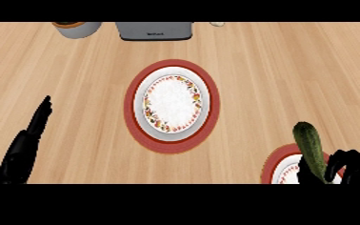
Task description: Pick the squash from the plate and place it in the plate
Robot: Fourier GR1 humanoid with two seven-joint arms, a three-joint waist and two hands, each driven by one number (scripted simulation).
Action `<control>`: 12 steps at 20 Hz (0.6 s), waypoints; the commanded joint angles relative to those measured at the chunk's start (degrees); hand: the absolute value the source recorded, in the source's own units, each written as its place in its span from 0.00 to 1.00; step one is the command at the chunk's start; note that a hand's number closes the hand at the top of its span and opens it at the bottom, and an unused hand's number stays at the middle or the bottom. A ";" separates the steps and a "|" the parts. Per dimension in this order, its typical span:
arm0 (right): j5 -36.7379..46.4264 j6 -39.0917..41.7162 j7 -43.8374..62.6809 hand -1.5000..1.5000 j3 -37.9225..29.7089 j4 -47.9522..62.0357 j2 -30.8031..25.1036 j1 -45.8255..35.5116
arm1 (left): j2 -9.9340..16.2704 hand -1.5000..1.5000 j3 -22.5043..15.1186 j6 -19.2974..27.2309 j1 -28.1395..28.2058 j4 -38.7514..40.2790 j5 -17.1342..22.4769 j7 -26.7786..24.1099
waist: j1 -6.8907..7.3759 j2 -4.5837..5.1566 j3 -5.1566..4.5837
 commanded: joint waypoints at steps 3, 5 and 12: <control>7.14 8.25 2.49 1.00 14.08 -14.51 3.11 -3.51 | -0.10 0.50 -0.11 -0.98 -1.22 0.38 0.30 0.30 | 1.09 0.29 0.02; 13.58 10.68 5.86 1.00 20.45 -10.92 7.63 -9.54 | -0.73 0.50 -1.31 0.05 -4.62 1.02 -1.46 2.34 | 1.33 0.42 0.02; 9.74 22.98 15.39 1.00 21.67 -2.80 14.64 -32.30 | 1.39 0.50 1.60 -2.74 -3.19 -0.10 0.57 1.53 | 1.80 0.49 0.10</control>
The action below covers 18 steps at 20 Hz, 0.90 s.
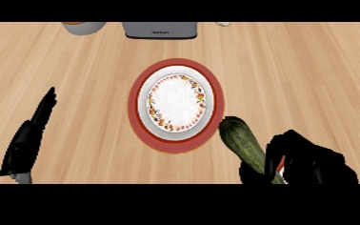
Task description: Pick the squash from the plate and place it in the plate
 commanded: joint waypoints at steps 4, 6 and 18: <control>-6.92 -1.04 12.70 1.00 1.67 15.73 3.11 -20.24 | 0.76 0.50 2.24 -1.33 0.53 2.06 1.00 -2.90 | 0.21 0.08 0.07; -9.67 -7.30 16.06 1.00 0.44 23.06 3.14 -25.19 | 0.26 0.50 0.48 -1.90 1.61 0.52 0.13 -1.97 | 0.72 0.17 0.08; -29.38 -22.24 14.83 1.00 -1.33 58.97 3.18 -42.86 | -0.30 0.50 0.35 -2.54 0.63 -0.46 0.06 -0.98 | 2.11 0.43 0.10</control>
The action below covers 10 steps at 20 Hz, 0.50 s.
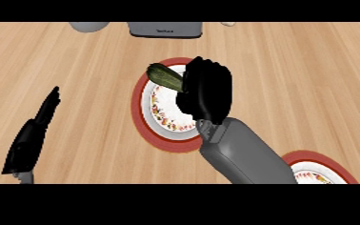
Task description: Pick the squash from the plate and place it in the plate
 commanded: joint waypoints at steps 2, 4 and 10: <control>-9.41 -11.67 3.78 1.00 2.48 15.14 0.29 -8.59 | 1.13 0.50 1.03 -1.60 -2.11 0.04 1.03 1.38 | 0.75 0.19 0.00; -12.73 -13.42 -1.09 1.00 1.79 19.45 0.29 -8.09 | -0.73 0.50 0.04 0.10 -0.43 0.11 -0.37 -0.15 | 0.05 0.06 0.01; -17.62 -26.79 1.71 0.00 0.15 26.11 0.29 -6.59 | 0.24 0.50 0.64 -1.55 1.45 -0.46 0.72 -1.37 | 1.17 0.24 0.02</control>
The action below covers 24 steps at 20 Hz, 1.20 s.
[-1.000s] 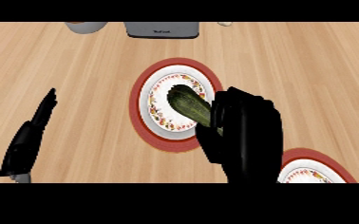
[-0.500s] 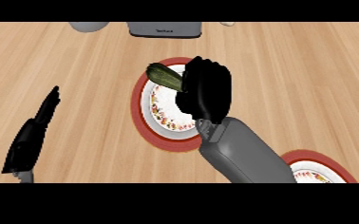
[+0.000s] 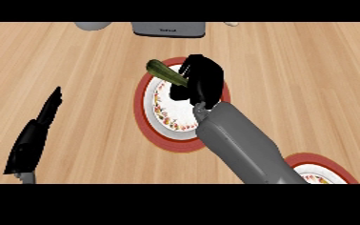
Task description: Pick the squash from the plate and place it in the plate
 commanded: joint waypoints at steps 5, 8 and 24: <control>-7.53 -20.58 1.16 0.00 6.09 12.24 0.27 -4.16 | -2.18 0.50 -2.05 1.22 -1.30 0.62 -2.09 1.52 | 0.08 0.04 0.02; -5.18 -26.55 -0.97 0.00 3.70 8.21 0.27 -3.57 | -0.62 0.50 0.63 0.25 0.54 1.05 -0.03 -1.55 | -0.87 -0.32 0.01; -6.93 -40.04 -13.07 0.00 -1.54 -25.64 -11.18 25.21 | 0.80 0.50 3.67 0.60 2.33 1.51 0.25 -2.25 | -4.42 -0.87 0.07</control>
